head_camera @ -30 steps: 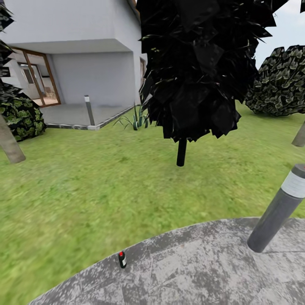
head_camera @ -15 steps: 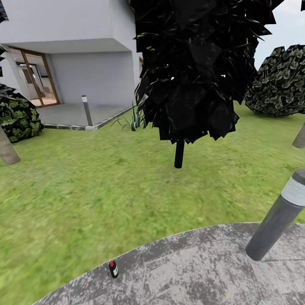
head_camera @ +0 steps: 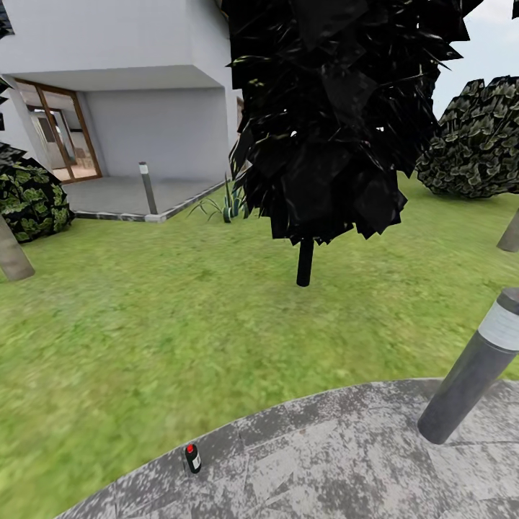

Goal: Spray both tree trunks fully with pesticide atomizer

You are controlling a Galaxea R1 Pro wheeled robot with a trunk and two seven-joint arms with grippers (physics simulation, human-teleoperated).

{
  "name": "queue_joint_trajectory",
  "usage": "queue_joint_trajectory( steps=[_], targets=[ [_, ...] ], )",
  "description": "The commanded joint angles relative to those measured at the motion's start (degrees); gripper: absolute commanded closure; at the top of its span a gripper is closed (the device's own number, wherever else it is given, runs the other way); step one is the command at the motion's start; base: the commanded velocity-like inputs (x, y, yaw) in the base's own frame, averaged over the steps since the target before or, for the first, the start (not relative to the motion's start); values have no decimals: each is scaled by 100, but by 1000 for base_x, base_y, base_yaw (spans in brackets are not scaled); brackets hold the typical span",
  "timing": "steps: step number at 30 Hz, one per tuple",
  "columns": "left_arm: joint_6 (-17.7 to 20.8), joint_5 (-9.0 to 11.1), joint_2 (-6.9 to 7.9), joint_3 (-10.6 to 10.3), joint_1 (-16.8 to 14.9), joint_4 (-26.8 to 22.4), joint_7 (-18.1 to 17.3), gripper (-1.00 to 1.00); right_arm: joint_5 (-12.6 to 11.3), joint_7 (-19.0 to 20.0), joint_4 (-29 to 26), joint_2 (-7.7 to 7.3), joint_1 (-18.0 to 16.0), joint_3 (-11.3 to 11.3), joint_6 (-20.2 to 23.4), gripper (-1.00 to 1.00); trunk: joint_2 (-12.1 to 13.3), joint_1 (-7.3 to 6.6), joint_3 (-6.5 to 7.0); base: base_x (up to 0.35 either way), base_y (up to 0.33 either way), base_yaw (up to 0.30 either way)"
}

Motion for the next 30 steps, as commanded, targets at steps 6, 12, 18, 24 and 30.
queue_joint_trajectory(
  steps=[6,12,18,24,30],
  targets=[
    [-20,8,4,13,-3,6,2,-100,6,-1,4,0,-3,-6,-18,-100,-2,-1,-5,75,12,0],
    [-20,13,4,8,-3,9,-10,-100,6,-1,4,0,-3,-6,-18,-100,-2,-1,-5,152,128,-113],
    [95,-16,55,-4,-610,-165,-15,-100,-1,15,-1012,15,-331,2,21,-100,-2,-1,-5,4,4,-16],
    [100,-25,37,-55,-841,-167,-43,-100,-2,32,-1304,6,-571,-2,35,-100,-2,-1,-5,0,0,0],
    [94,-32,43,-67,-870,-157,-68,-100,10,44,-1342,-31,-605,-11,33,-100,-2,-1,-5,0,0,0]
  ],
)
